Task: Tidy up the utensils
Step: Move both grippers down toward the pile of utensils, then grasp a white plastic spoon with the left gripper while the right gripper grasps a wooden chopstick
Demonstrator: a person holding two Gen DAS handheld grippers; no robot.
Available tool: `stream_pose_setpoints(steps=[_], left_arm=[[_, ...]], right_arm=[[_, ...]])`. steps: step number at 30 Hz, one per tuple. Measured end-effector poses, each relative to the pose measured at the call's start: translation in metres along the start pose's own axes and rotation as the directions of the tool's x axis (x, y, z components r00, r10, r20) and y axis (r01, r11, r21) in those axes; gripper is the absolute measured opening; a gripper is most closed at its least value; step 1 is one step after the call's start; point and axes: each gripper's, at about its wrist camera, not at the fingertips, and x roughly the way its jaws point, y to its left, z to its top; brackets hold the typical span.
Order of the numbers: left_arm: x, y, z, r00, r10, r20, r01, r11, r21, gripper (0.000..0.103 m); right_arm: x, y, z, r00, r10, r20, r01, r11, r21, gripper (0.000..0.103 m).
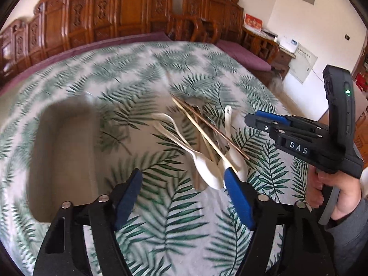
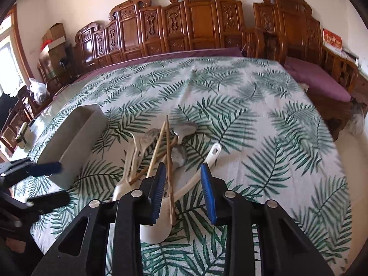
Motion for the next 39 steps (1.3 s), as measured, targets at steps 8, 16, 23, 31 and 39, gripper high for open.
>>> stream_pose_setpoints(steps=[8, 16, 23, 31, 39], left_arm=[[0.051, -0.01, 0.004, 0.996, -0.053, -0.067, 0.053, 0.999, -0.005, 0.051], [0.068, -0.013, 0.002, 0.991, -0.102, -0.091, 0.098, 0.994, -0.049, 0.028], [0.054, -0.014, 0.002, 0.987, -0.142, -0.073, 0.138, 0.989, -0.055, 0.013], [0.03, -0.004, -0.001, 0.985, -0.162, -0.057, 0.158, 0.985, -0.066, 0.005], [0.01, 0.007, -0.003, 0.988, -0.154, -0.017, 0.154, 0.987, -0.04, 0.005]], right_arm=[[0.007, -0.001, -0.003, 1.0, 0.021, -0.015, -0.021, 1.0, 0.005, 0.034], [0.002, -0.002, 0.001, 0.999, 0.047, -0.008, -0.047, 0.999, 0.02, 0.034], [0.002, 0.001, 0.002, 0.998, 0.067, -0.01, -0.067, 0.998, 0.022, 0.034], [0.01, 0.02, 0.001, 0.991, 0.13, -0.043, -0.13, 0.991, -0.003, 0.034], [0.032, 0.046, -0.001, 0.986, 0.13, -0.107, -0.136, 0.989, -0.051, 0.024]])
